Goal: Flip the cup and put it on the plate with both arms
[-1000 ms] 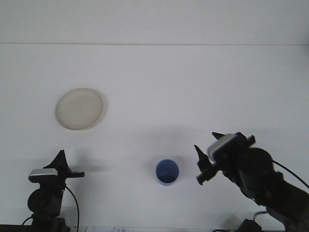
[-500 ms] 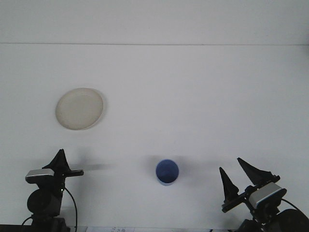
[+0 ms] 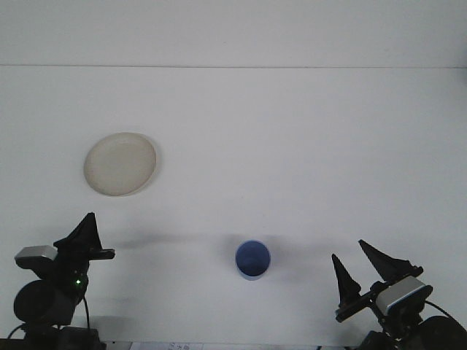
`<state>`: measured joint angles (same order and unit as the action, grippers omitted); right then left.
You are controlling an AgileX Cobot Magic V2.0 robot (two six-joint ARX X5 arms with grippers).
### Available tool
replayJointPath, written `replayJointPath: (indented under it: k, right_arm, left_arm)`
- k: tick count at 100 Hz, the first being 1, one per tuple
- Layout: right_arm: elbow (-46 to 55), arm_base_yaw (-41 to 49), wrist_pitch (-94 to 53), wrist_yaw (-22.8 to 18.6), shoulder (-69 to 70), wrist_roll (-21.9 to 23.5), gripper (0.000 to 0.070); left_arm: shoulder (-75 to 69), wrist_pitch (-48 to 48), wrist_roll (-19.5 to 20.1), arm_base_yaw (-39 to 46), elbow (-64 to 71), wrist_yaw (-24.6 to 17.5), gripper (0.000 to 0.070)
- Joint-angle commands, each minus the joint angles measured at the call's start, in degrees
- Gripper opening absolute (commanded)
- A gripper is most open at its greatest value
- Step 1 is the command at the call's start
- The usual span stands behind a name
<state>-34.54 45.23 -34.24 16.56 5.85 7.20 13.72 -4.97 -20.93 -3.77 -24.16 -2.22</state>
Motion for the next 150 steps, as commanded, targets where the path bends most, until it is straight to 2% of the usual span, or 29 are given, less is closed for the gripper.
replayJointPath:
  k: [1,10,14,21,28,40,51,72,77,91,106,132,145,150]
  right_arm:
    - [-0.4,0.5,0.1,0.0,-0.1,-1.0,0.0441]
    - [-0.4,0.5,-0.1,0.0,-0.1,-1.0,0.0441]
    - [-0.4,0.5,-0.1,0.0,-0.1,-1.0,0.0441]
    - [-0.4,0.5,-0.2,0.0,-0.1,-1.1,0.0441]
    - [-0.4,0.5,-0.3,0.0,-0.1,-1.2,0.0441]
    - [-0.4,0.5,-0.5,0.0,-0.1,-1.3,0.0441]
    - [-0.3,0.5,-0.5,0.0,-0.1,-1.4,0.0441]
    - [-0.3,0.5,-0.5,0.0,-0.1,-1.4,0.0441]
    - [-0.3,0.5,-0.5,0.0,-0.1,-1.4,0.0441]
    - [-0.3,0.5,-0.5,0.0,-0.1,-1.4,0.0441]
    - [-0.3,0.5,-0.5,0.0,-0.1,-1.4,0.0441]
    - [-0.3,0.5,-0.5,0.0,-0.1,-1.4,0.0441]
    - [-0.3,0.5,-0.5,0.0,-0.1,-1.4,0.0441]
    - [-0.3,0.5,-0.5,0.0,-0.1,-1.4,0.0441]
  left_arm:
    - [6.9,-3.4,4.0,-0.1,-7.5,-5.3,0.0135]
    - [17.0,-9.5,7.3,-0.9,-17.5,-16.4,0.0431]
    - [21.6,-12.9,8.7,-1.8,-21.8,-21.4,0.0508]
    - [29.3,-19.6,10.1,-4.4,-29.2,-27.1,0.0514]
    - [36.3,-26.0,11.7,-8.6,-35.7,-29.8,0.0514]
    - [46.4,-33.9,15.9,-18.2,-44.0,-29.7,0.0514]
    - [54.7,-37.2,17.1,-26.6,-49.0,-28.5,0.0514]
    - [68.3,-37.4,17.0,-39.0,-55.1,-16.9,0.0514]
    - [71.2,-37.4,17.0,-40.4,-56.3,-15.6,0.0515]
    - [78.3,-37.5,17.1,-42.8,-59.1,-14.9,0.0515]
    - [83.3,-37.5,17.3,-44.0,-59.8,-10.8,0.0515]
    - [87.6,-39.3,18.9,-45.8,-59.8,-10.7,0.0512]
    - [88.4,-40.0,20.3,-47.0,-59.8,-10.7,0.0482]
    - [88.7,-40.0,20.4,-47.3,-59.8,-10.7,0.0415]
